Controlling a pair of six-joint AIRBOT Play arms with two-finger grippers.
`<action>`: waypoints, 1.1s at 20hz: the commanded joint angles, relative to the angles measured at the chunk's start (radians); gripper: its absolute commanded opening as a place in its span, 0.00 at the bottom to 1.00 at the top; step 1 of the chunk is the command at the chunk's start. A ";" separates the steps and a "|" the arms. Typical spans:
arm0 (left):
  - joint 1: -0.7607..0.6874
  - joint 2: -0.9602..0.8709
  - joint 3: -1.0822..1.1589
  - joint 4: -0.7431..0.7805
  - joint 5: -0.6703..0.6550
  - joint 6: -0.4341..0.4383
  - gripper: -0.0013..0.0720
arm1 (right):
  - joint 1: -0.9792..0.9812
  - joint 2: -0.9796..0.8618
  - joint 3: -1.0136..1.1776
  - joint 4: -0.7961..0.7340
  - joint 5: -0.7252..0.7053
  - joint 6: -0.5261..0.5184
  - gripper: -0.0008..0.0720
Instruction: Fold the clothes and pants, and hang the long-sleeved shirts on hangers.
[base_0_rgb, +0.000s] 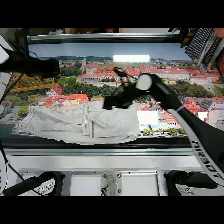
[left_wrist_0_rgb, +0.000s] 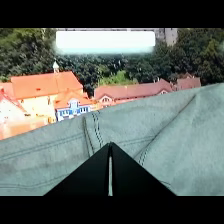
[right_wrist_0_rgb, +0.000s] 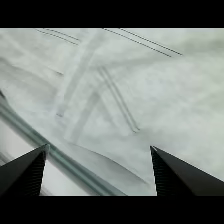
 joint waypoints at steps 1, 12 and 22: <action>-0.062 0.127 -0.313 -0.002 0.138 0.000 0.05 | -0.264 0.163 -0.288 -0.024 0.054 -0.093 0.96; -0.256 0.176 -0.613 -0.010 0.267 -0.039 0.05 | -0.489 -0.050 -0.586 0.436 -0.135 -0.453 0.93; -0.265 0.109 -0.613 -0.011 0.283 -0.091 0.05 | -0.260 -0.149 -0.534 0.689 -0.254 -0.596 0.04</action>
